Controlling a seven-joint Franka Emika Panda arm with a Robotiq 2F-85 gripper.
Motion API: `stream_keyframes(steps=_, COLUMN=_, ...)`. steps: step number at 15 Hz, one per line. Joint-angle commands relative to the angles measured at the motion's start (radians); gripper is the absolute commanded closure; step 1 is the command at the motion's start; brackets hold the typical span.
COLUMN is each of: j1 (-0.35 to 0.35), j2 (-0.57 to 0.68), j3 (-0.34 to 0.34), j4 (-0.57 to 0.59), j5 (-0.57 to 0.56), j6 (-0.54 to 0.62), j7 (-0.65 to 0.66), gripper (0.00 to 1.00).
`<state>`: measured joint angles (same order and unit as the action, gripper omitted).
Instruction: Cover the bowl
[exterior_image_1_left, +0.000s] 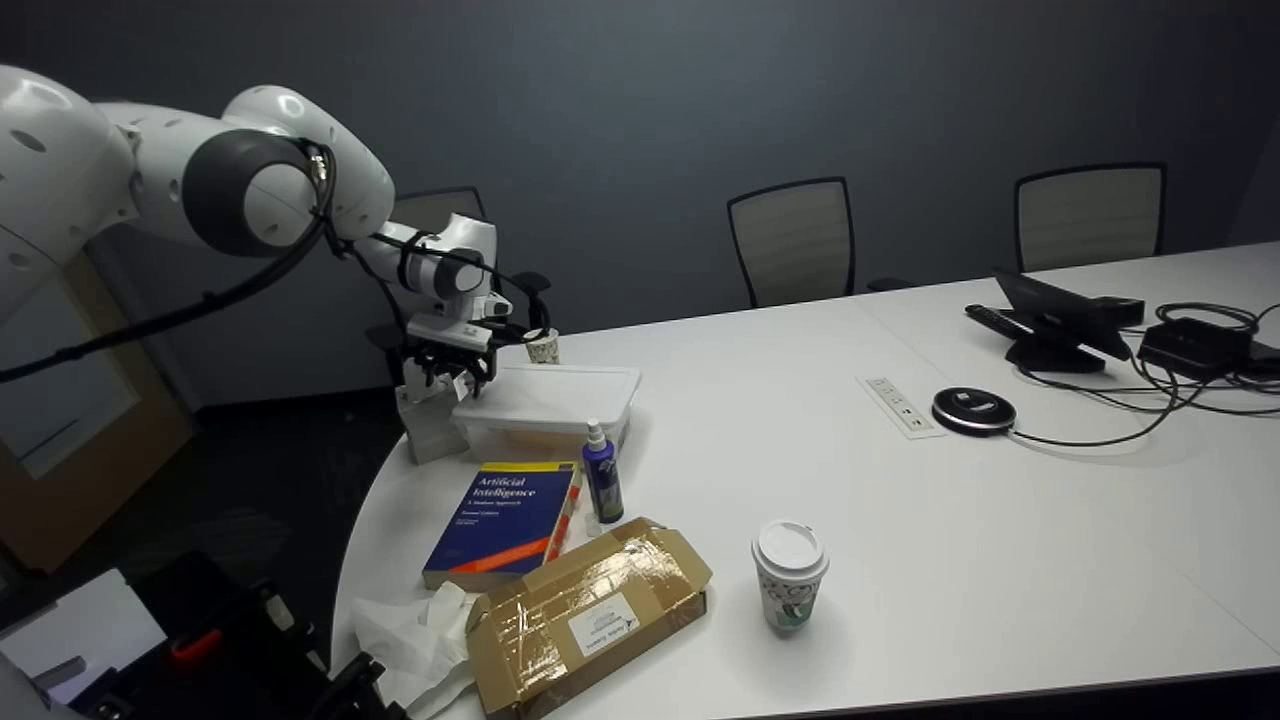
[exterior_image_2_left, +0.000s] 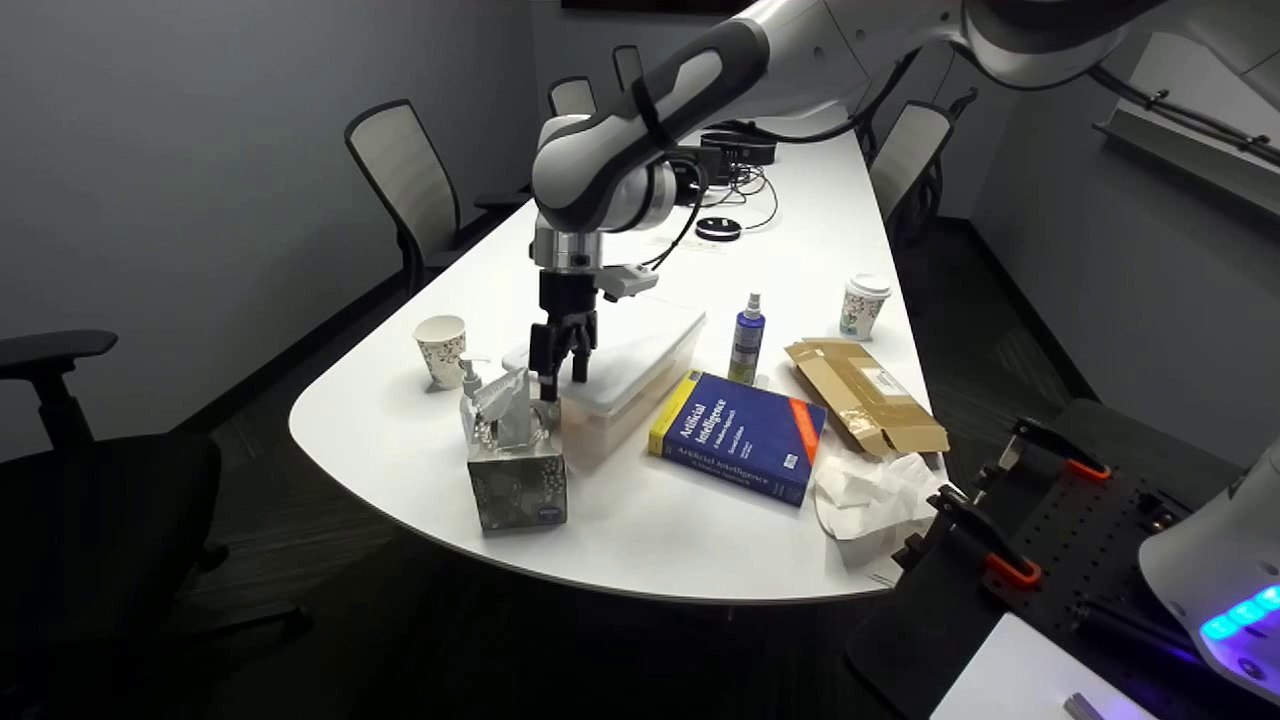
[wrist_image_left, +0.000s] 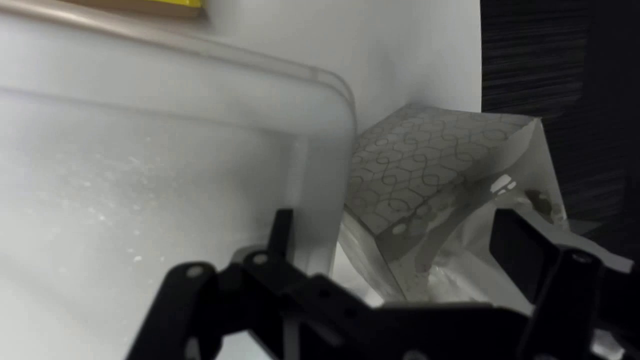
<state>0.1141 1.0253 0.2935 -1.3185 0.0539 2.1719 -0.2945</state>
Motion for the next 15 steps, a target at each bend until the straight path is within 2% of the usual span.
stream_keyframes(steps=1, j1=0.000, j2=-0.017, j3=0.005, j4=0.004, j5=0.028, j6=-0.051, j7=-0.027, gripper=0.00)
stream_keyframes(steps=5, j1=0.002, j2=-0.028, j3=-0.005, j4=-0.007, j5=0.030, j6=-0.039, j7=-0.006, gripper=0.00)
stream_keyframes(steps=10, j1=-0.006, j2=-0.114, j3=-0.020, j4=-0.083, j5=0.028, j6=0.003, j7=0.019, gripper=0.00)
stream_keyframes(steps=12, j1=0.003, j2=-0.164, j3=-0.042, j4=-0.121, j5=0.022, j6=0.030, j7=0.069, gripper=0.00)
stream_keyframes(steps=15, j1=0.023, j2=-0.253, j3=-0.106, j4=-0.210, j5=0.011, j6=0.128, j7=0.213, gripper=0.00)
